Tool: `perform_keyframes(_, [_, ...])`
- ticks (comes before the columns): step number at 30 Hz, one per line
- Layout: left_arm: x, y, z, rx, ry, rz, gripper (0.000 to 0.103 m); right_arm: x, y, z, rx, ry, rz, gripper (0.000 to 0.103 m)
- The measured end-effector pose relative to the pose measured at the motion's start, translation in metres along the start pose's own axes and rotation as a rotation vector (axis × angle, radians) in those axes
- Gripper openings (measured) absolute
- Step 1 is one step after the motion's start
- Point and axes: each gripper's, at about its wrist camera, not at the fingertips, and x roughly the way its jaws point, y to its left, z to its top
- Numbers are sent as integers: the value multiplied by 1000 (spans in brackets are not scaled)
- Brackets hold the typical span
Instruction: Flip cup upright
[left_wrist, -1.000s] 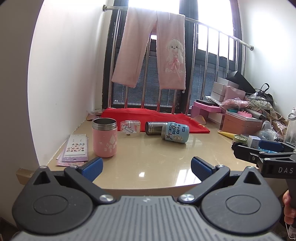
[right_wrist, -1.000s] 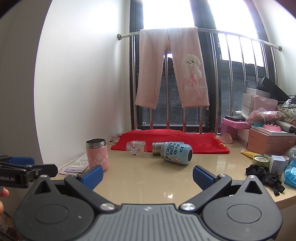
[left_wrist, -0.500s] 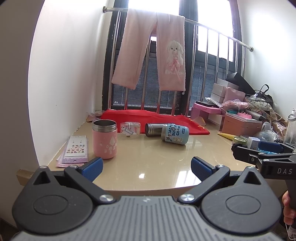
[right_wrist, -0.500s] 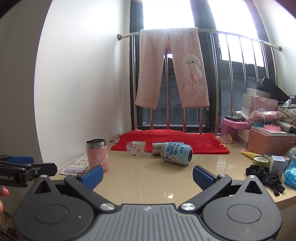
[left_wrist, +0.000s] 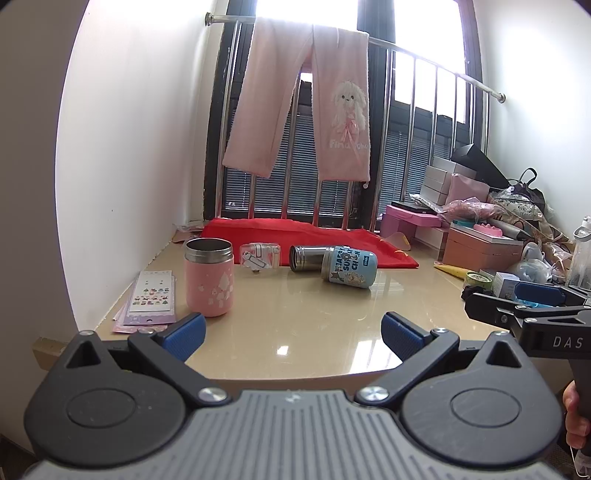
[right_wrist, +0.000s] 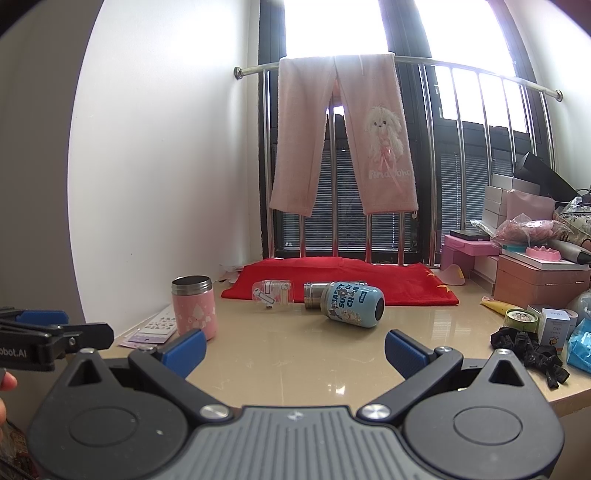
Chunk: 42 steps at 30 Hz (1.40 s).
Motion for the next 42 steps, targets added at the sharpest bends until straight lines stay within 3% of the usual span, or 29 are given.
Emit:
perform_keyframes(18, [6,1,0,-1,-2,-20,103,3,0,-1,2,7,-3,103])
perform_keyframes(24, [21,-2,8,24,13,-72,103,13,-5,-1,-3,12,-13,103])
perform_keyframes(34, [102,-17,53,186,100,-96,103,72,-31,4,-18,59,-9,103])
perform_keyframes(42, [185,-29,88,363,248,-87,103,146,-59,25,-30,97,35,103])
